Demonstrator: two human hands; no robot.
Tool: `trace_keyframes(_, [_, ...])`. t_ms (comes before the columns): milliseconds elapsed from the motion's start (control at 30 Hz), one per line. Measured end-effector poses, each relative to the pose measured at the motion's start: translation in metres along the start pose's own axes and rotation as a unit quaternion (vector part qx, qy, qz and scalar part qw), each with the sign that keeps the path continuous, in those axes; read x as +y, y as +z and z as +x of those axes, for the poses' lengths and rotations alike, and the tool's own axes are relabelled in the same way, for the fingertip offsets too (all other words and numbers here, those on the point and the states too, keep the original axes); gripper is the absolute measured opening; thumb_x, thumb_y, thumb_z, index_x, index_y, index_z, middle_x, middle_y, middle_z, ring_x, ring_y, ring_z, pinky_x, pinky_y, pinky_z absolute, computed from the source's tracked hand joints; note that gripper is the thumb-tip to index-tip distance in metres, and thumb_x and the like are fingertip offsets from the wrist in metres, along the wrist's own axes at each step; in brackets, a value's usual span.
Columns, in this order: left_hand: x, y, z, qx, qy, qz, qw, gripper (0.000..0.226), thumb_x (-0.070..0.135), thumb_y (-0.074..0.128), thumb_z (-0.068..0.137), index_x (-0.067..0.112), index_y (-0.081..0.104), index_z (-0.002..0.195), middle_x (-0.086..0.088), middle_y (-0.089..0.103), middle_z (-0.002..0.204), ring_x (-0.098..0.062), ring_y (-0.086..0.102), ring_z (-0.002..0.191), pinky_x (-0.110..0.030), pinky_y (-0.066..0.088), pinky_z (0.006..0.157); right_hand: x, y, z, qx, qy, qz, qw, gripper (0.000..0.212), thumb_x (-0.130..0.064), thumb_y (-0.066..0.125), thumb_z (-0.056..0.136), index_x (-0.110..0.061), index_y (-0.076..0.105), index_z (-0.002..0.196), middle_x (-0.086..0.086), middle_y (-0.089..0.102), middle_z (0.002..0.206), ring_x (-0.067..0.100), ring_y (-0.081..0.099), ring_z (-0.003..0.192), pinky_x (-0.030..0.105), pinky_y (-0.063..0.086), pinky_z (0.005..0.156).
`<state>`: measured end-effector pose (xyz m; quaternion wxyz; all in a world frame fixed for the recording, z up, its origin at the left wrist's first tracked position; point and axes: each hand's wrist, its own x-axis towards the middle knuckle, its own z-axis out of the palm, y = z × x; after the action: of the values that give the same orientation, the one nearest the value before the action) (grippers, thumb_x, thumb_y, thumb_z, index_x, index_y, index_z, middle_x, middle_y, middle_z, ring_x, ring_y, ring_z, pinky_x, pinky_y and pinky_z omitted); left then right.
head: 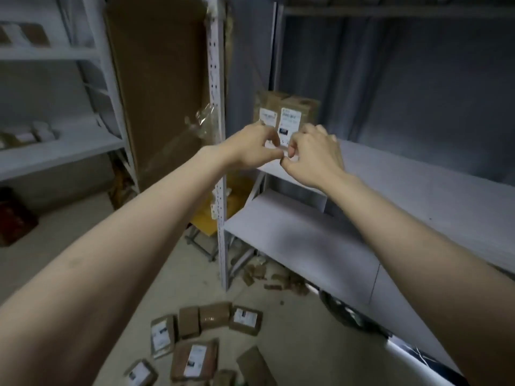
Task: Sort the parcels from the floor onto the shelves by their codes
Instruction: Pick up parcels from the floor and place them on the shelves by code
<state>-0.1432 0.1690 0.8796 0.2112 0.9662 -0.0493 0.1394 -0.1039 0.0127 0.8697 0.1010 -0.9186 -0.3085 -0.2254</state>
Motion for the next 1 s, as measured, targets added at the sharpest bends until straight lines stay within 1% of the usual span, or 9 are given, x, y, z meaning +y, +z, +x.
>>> trace_keyframes(133, [-0.048,0.052,-0.039,-0.084,-0.055,0.0,0.995,0.042,0.044,0.058,0.081,0.01,0.065,0.106,-0.008,0.063,0.108,-0.025,0.06,0.098,-0.039,0.049,0.079,-0.019,0.065,-0.028,-0.092,-0.024,0.027,0.995,0.02,-0.038,0.062,0.084,-0.02,0.063,0.093,0.01,0.056,0.118,0.031,0.049,0.113,0.041,0.041,0.09])
trace_keyframes(200, [-0.072,0.081,-0.06,-0.116,-0.093,0.001,0.989,0.033,0.043,0.06,0.084,0.015,0.062,0.103,-0.01,0.06,0.119,-0.023,0.057,0.099,-0.035,0.044,0.076,-0.027,0.101,-0.042,-0.136,-0.026,0.045,0.989,0.023,-0.039,0.063,0.086,-0.019,0.063,0.098,0.01,0.055,0.122,0.032,0.048,0.116,0.043,0.042,0.094])
trace_keyframes(300, [-0.11,0.122,-0.091,-0.16,-0.143,-0.007,0.977,0.033,0.038,0.059,0.092,0.015,0.061,0.116,-0.01,0.056,0.128,-0.02,0.053,0.103,-0.03,0.039,0.078,-0.038,0.153,-0.063,-0.195,-0.015,0.067,0.978,0.027,-0.038,0.064,0.087,-0.018,0.063,0.106,0.009,0.052,0.127,0.031,0.047,0.121,0.044,0.043,0.096])
trace_keyframes(367, [-0.132,0.147,-0.111,-0.184,-0.18,-0.017,0.966,0.037,0.034,0.058,0.095,0.008,0.062,0.12,-0.012,0.06,0.126,-0.026,0.056,0.109,-0.032,0.044,0.082,-0.044,0.189,-0.076,-0.236,-0.01,0.08,0.968,0.028,-0.036,0.064,0.087,-0.018,0.063,0.109,0.01,0.052,0.125,0.032,0.048,0.118,0.043,0.045,0.094])
trace_keyframes(433, [-0.154,0.172,-0.133,-0.201,-0.224,-0.022,0.953,0.038,0.033,0.057,0.095,0.005,0.064,0.12,-0.013,0.061,0.126,-0.029,0.057,0.111,-0.035,0.047,0.088,-0.048,0.224,-0.091,-0.271,-0.003,0.092,0.958,0.03,-0.034,0.064,0.087,-0.018,0.064,0.111,0.011,0.051,0.122,0.033,0.049,0.114,0.042,0.046,0.093])
trace_keyframes(633, [-0.217,0.255,-0.194,-0.25,-0.339,-0.043,0.906,0.041,0.034,0.057,0.095,0.007,0.06,0.126,-0.016,0.056,0.133,-0.03,0.051,0.122,-0.034,0.042,0.098,-0.043,0.329,-0.139,-0.367,0.046,0.127,0.921,0.034,-0.035,0.068,0.084,-0.014,0.066,0.11,0.012,0.056,0.122,0.032,0.053,0.115,0.037,0.048,0.095])
trace_keyframes(733, [-0.238,0.296,-0.214,-0.278,-0.382,-0.049,0.88,0.037,0.03,0.056,0.095,0.003,0.064,0.119,-0.018,0.061,0.126,-0.033,0.054,0.117,-0.036,0.045,0.096,-0.038,0.381,-0.161,-0.41,0.072,0.128,0.9,0.04,-0.033,0.069,0.084,-0.009,0.062,0.115,0.012,0.057,0.121,0.031,0.053,0.117,0.033,0.047,0.096])
trace_keyframes(900, [-0.272,0.364,-0.235,-0.285,-0.436,-0.079,0.85,0.032,0.028,0.058,0.091,0.001,0.072,0.102,-0.017,0.069,0.109,-0.033,0.061,0.105,-0.04,0.05,0.09,-0.038,0.455,-0.189,-0.469,0.117,0.134,0.865,0.039,-0.033,0.066,0.084,-0.009,0.059,0.115,0.016,0.052,0.121,0.035,0.055,0.111,0.04,0.049,0.095])
trace_keyframes(1000, [-0.284,0.391,-0.242,-0.285,-0.472,-0.101,0.828,0.034,0.025,0.056,0.093,-0.001,0.068,0.111,-0.018,0.066,0.115,-0.032,0.06,0.109,-0.038,0.049,0.089,-0.042,0.491,-0.201,-0.496,0.122,0.154,0.846,0.034,-0.031,0.066,0.086,-0.01,0.06,0.113,0.016,0.05,0.121,0.035,0.055,0.111,0.039,0.048,0.097])
